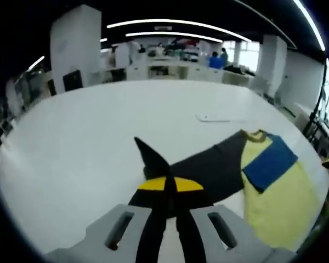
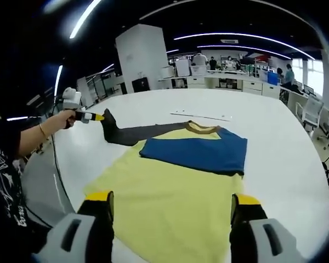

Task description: Fold the garment on the visible template until the final outline fits inside the template.

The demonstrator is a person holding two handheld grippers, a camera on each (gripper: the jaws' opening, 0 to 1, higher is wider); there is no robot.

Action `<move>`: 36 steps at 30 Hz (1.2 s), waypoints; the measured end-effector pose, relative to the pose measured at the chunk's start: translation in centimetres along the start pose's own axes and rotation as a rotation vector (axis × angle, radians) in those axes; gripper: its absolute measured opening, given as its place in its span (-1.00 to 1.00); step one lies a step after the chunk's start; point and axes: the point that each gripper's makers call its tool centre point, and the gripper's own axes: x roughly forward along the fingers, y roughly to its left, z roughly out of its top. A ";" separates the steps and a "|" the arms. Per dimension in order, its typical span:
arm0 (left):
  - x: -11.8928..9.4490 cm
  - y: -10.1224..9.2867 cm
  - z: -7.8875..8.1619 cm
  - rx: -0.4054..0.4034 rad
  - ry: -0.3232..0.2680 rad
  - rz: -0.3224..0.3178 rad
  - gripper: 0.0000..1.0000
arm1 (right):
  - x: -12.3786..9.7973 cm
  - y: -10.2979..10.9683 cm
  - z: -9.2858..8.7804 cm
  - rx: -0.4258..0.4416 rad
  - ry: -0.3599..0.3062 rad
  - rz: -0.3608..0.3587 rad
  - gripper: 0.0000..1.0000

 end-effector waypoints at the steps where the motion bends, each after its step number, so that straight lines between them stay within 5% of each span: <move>1: 0.0 -0.3 0.2 -0.002 -0.005 -0.004 -0.99 | 0.0 0.0 -0.1 -0.003 0.001 0.000 0.77; 13: 0.3 -4.9 1.9 -0.066 -0.047 -0.083 -1.00 | -0.8 0.0 -0.2 -0.009 -0.038 0.000 0.90; 36: 1.5 -16.1 5.1 0.029 -0.095 -0.236 -1.00 | -2.3 -0.6 -2.1 -0.058 -0.016 0.000 0.99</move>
